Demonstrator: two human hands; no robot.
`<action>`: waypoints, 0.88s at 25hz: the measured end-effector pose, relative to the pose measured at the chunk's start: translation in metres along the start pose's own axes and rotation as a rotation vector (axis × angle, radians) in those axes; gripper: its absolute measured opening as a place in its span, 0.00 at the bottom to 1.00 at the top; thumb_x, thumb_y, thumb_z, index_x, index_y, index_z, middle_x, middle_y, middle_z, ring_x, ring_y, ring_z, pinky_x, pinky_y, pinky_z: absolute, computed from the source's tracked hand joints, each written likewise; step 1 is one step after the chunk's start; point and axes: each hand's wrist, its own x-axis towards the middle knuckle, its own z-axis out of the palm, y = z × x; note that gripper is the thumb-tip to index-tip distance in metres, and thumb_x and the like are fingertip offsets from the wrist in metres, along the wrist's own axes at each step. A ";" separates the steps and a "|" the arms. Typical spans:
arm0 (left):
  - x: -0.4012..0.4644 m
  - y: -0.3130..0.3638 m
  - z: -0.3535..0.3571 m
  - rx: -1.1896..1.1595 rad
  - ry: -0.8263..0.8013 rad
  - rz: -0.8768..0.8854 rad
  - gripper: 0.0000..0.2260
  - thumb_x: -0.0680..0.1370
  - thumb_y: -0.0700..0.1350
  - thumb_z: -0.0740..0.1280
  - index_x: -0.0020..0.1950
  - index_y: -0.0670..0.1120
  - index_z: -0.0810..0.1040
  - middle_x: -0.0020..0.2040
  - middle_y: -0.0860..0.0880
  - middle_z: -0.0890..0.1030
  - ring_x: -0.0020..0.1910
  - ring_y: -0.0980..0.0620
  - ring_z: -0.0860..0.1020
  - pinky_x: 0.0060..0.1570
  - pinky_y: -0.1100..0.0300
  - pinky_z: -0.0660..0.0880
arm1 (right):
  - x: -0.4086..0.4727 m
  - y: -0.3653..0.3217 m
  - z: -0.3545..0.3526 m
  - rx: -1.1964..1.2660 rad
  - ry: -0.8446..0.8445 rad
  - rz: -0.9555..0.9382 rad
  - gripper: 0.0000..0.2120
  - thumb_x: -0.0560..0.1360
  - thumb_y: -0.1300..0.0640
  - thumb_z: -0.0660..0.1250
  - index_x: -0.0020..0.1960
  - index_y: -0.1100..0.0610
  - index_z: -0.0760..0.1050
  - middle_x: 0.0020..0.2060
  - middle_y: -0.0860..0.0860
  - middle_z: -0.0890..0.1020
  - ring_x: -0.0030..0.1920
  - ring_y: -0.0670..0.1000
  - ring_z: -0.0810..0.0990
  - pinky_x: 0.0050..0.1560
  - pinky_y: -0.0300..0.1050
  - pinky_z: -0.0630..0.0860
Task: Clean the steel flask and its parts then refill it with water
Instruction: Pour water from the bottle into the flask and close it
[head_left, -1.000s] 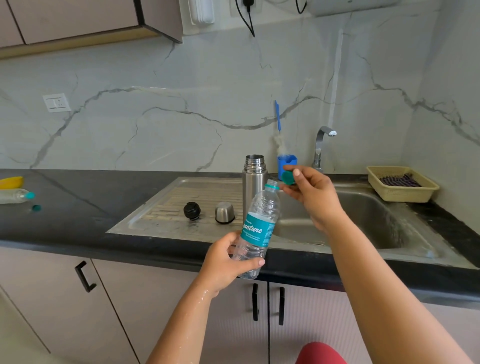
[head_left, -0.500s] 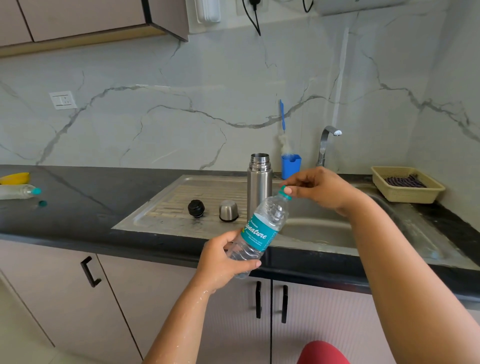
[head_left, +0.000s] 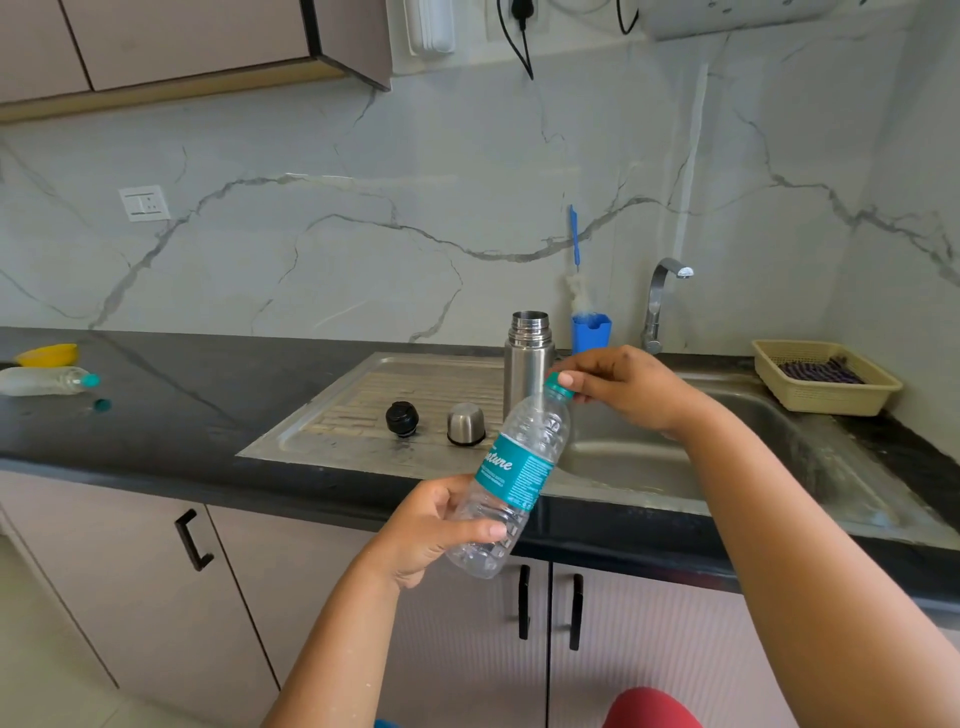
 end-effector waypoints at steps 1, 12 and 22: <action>-0.002 0.001 -0.002 0.025 0.012 0.000 0.23 0.68 0.40 0.79 0.62 0.44 0.79 0.55 0.46 0.85 0.57 0.48 0.82 0.53 0.57 0.79 | 0.002 0.001 0.001 -0.003 -0.021 -0.004 0.12 0.78 0.49 0.65 0.57 0.53 0.80 0.46 0.47 0.83 0.46 0.43 0.81 0.50 0.36 0.77; -0.034 -0.012 -0.034 0.663 0.407 0.116 0.29 0.65 0.52 0.82 0.63 0.56 0.77 0.54 0.64 0.80 0.55 0.64 0.78 0.50 0.69 0.75 | 0.018 -0.044 0.054 -0.437 -0.170 -0.124 0.14 0.81 0.46 0.56 0.55 0.56 0.72 0.43 0.48 0.75 0.43 0.46 0.74 0.41 0.38 0.70; -0.077 0.000 -0.122 0.261 0.612 0.024 0.34 0.66 0.46 0.81 0.66 0.58 0.68 0.60 0.57 0.79 0.58 0.57 0.79 0.59 0.54 0.77 | 0.042 -0.058 0.177 0.317 -0.149 0.035 0.19 0.80 0.49 0.62 0.70 0.49 0.68 0.53 0.48 0.79 0.55 0.48 0.79 0.63 0.50 0.75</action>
